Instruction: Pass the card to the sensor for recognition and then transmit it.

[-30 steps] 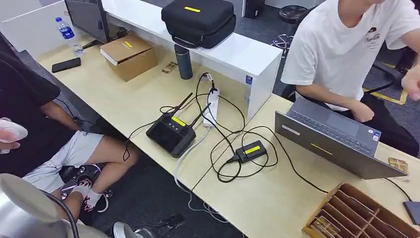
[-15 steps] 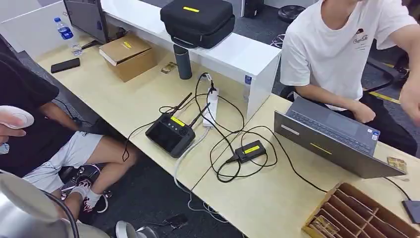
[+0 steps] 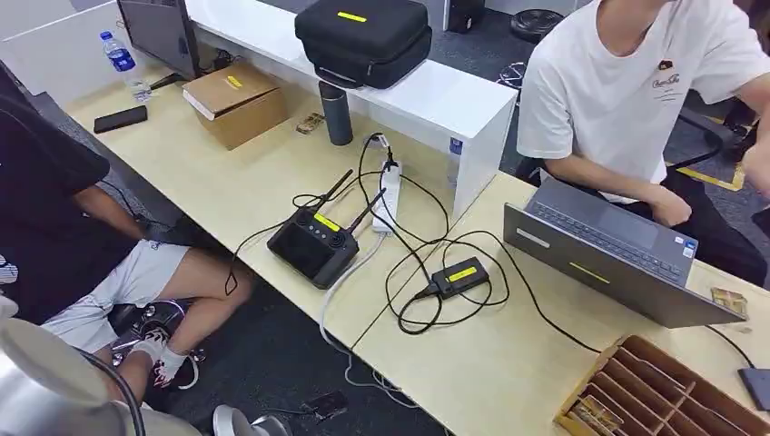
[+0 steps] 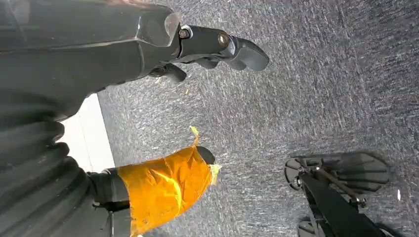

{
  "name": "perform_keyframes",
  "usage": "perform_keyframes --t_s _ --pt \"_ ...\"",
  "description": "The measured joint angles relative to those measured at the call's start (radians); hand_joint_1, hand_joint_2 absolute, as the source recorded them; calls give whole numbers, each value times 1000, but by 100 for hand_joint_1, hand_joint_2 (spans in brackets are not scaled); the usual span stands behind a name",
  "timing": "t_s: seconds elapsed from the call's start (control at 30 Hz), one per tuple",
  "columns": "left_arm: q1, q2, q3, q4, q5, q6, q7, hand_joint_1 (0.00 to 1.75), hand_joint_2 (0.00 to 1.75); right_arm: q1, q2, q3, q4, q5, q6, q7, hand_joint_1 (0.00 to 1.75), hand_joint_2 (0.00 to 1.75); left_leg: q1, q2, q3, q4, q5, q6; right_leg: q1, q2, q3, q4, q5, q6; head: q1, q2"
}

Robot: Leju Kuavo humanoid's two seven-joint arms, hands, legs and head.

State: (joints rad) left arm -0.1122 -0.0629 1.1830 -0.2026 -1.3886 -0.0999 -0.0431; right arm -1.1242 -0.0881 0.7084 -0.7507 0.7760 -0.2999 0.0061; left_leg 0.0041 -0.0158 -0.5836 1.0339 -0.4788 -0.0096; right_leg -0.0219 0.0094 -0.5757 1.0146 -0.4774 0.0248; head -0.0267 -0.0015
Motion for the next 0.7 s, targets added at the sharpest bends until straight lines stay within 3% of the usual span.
perform_keyframes --t_s 0.37,0.7 --pt "15 0 0 0 14 3 10 0 175 59 -135 -12 45 -2 -38 -25 0 175 0 -1 -1 0 0 0 0 -2 0 -1 0 0 0 0" --pt "20 2 0 0 18 7 23 0 175 125 -284 -88 115 -26 -64 -55 0 175 0 -2 -1 1 0 0 0 -3 0 -1 0 0 0 0"
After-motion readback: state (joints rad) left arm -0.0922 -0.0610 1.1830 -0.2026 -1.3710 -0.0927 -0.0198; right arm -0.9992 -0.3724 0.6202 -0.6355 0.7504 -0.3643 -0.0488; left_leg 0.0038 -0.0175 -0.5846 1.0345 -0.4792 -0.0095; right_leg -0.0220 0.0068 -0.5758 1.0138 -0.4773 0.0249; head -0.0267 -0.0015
